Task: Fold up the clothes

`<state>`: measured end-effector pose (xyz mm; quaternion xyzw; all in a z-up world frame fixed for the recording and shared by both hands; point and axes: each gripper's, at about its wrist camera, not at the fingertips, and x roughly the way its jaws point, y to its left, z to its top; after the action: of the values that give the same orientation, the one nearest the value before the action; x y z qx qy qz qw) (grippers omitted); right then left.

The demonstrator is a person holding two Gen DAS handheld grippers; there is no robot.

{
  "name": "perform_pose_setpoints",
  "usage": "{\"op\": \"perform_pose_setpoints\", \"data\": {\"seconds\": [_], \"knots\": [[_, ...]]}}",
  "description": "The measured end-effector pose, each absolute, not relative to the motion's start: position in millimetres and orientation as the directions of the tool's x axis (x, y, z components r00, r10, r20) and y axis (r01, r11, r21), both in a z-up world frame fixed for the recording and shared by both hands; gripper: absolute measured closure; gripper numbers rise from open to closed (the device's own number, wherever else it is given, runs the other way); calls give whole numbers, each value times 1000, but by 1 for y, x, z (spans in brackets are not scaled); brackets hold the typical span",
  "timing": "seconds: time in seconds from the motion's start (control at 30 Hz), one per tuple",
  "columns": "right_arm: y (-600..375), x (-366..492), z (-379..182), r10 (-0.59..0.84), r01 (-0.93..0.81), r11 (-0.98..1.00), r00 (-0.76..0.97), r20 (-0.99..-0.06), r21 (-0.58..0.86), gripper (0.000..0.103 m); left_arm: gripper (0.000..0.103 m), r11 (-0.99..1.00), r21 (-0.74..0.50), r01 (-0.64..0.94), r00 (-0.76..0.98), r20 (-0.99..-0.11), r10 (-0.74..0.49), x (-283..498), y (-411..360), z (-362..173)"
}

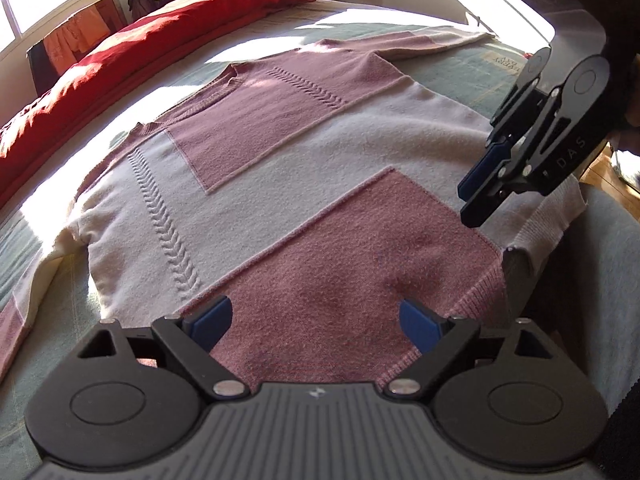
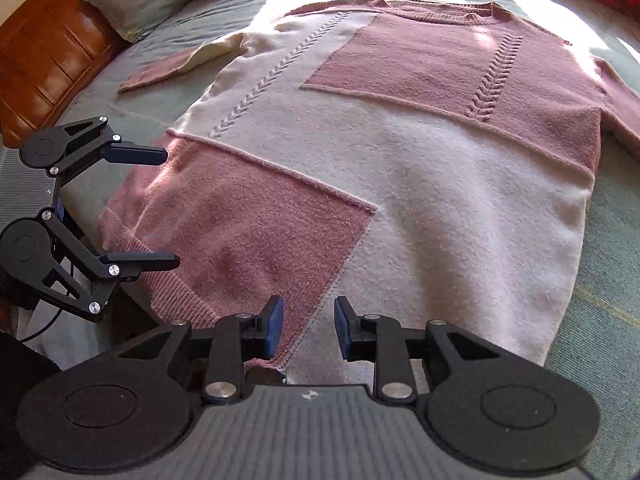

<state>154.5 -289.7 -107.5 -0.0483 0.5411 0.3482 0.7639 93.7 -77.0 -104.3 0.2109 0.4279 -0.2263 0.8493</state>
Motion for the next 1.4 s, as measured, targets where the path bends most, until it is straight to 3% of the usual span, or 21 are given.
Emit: {"op": "perform_pose_setpoints", "data": {"seconds": [0.1, 0.2, 0.37, 0.57, 0.67, 0.77, 0.83, 0.93, 1.0, 1.1, 1.27, 1.3, 1.37, 1.4], "knots": [[-285, 151, -106, 481, -609, 736, 164, -861, 295, 70, 26, 797, 142, 588, 518, -822, -236, 86, -73, -103], [-277, 138, -100, 446, -708, 666, 125, -886, 235, 57, 25, 688, 150, 710, 485, -813, -322, 66, -78, -98], [-271, 123, -102, 383, -762, 620, 87, -920, 186, 55, 25, 434, 240, 869, 416, -828, -376, 33, -108, -110], [-282, 124, -92, 433, -708, 669, 122, -893, 228, 55, 25, 263, 413, 872, 482, -821, -307, 15, -132, -143], [-285, 121, -87, 435, -696, 684, 148, -888, 219, 54, 35, 225, 468, 855, 517, -808, -283, 12, -135, -150], [-290, 117, -84, 437, -692, 689, 160, -885, 216, 53, 49, 274, 437, 857, 508, -808, -299, 14, -130, -140], [-291, 113, -84, 443, -694, 686, 160, -882, 219, 52, 51, 302, 452, 839, 533, -792, -298, 15, -127, -134], [-288, 107, -86, 451, -703, 676, 156, -879, 222, 51, 62, 360, 456, 814, 560, -781, -276, 24, -121, -127], [-282, 102, -89, 452, -717, 663, 154, -879, 215, 46, 79, 398, 425, 813, 548, -789, -277, 29, -117, -123], [-262, 87, -93, 420, -785, 611, 208, -883, 105, 39, 90, 426, 396, 814, 537, -793, -287, 33, -115, -119], [-225, 63, -109, 326, -862, 480, 351, -878, -166, 36, 94, 470, 344, 813, 516, -800, -307, 39, -112, -113], [-220, 62, -112, 298, -863, 459, 375, -878, -213, 40, 94, 476, 335, 813, 512, -800, -312, 40, -110, -111], [-210, 58, -120, 243, -860, 411, 424, -872, -304, 72, 95, 487, 317, 814, 505, -801, -322, 42, -107, -109], [-208, 61, -121, 230, -854, 416, 432, -872, -313, 94, 96, 497, 304, 813, 500, -801, -328, 44, -105, -107]]}}
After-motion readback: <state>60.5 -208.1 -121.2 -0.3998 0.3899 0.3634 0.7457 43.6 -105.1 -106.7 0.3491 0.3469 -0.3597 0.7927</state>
